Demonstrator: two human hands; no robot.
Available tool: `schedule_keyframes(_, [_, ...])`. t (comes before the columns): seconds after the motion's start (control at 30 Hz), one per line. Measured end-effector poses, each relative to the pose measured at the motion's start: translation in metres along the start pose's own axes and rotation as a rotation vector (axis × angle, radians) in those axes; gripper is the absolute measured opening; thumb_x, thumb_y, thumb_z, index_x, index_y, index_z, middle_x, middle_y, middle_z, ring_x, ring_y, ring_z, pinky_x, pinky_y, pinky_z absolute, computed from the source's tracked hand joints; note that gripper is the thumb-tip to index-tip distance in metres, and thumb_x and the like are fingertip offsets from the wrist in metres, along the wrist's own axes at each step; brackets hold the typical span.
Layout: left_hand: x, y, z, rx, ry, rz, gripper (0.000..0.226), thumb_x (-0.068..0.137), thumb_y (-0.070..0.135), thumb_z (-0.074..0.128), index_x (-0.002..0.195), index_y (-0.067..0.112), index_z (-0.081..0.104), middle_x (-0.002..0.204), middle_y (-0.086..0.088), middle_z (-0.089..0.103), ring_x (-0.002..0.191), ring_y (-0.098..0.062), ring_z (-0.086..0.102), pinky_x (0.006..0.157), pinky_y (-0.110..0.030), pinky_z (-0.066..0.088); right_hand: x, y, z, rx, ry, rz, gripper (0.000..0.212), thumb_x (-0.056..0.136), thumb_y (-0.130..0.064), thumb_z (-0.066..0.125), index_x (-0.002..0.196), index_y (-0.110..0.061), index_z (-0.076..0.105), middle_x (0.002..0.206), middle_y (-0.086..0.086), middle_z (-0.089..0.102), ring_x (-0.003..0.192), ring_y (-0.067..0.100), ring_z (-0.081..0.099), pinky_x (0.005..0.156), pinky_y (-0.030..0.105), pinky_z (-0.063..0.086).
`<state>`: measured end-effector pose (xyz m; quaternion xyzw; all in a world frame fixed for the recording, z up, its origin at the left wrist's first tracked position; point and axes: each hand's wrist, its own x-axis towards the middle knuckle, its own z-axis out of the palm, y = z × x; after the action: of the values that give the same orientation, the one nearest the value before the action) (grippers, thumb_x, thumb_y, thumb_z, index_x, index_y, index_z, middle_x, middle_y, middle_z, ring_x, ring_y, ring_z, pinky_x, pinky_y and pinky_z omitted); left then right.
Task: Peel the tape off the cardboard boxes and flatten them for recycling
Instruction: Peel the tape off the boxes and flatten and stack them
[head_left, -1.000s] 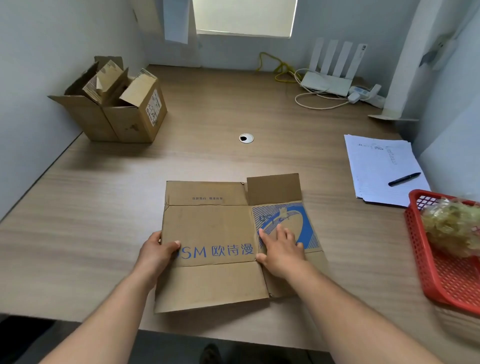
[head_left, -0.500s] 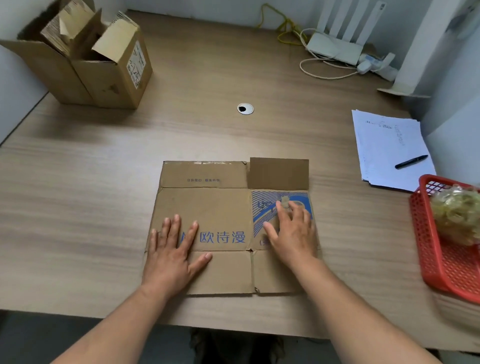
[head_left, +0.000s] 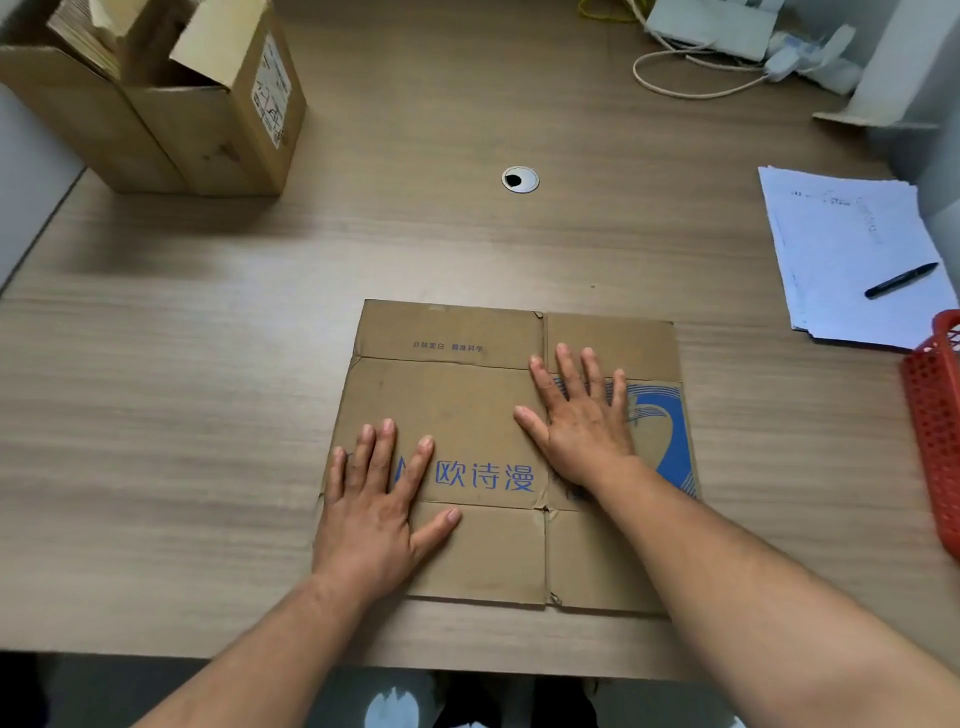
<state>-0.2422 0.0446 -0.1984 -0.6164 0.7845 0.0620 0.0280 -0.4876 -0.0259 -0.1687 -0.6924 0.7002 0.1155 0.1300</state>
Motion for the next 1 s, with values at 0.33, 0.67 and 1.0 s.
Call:
schedule_keyframes(0.33, [0.008,-0.020,-0.009,-0.186,0.018,0.012,0.069,0.093,0.062,0.025,0.138,0.017,0.053,0.149,-0.012,0.042,0.139,-0.025,0.029,0.113,-0.038,0.015,-0.093,0.012,0.024,0.151,0.155,0.056,0.052,0.088,-0.043,0.031,0.128,-0.027,0.059,0.137,0.012,0.053,0.125,0.031,0.052,0.102,0.052,0.038])
schedule_keyframes(0.67, [0.002,-0.023,-0.043,-0.349,-0.091,-0.575,0.086,0.063,0.061,0.078,0.122,0.005,0.050,0.120,-0.023,0.048,0.120,-0.041,0.042,0.097,-0.046,0.040,-0.119,0.057,0.002,0.419,0.038,0.725,0.097,0.064,-0.071,0.069,0.134,-0.010,0.039,0.137,0.011,0.044,0.128,0.028,0.040,0.102,0.037,0.036])
schedule_keyframes(1.0, [-0.030,0.011,-0.049,-0.580,-0.120,-0.673,0.092,0.057,0.047,0.090,0.122,0.001,0.046,0.128,-0.024,0.043,0.124,-0.039,0.038,0.099,-0.048,0.037,-0.181,0.089,0.007,0.746,-0.020,0.706,0.089,0.067,-0.045,0.082,0.130,-0.010,0.030,0.135,0.009,0.043,0.122,0.027,0.047,0.092,0.034,0.043])
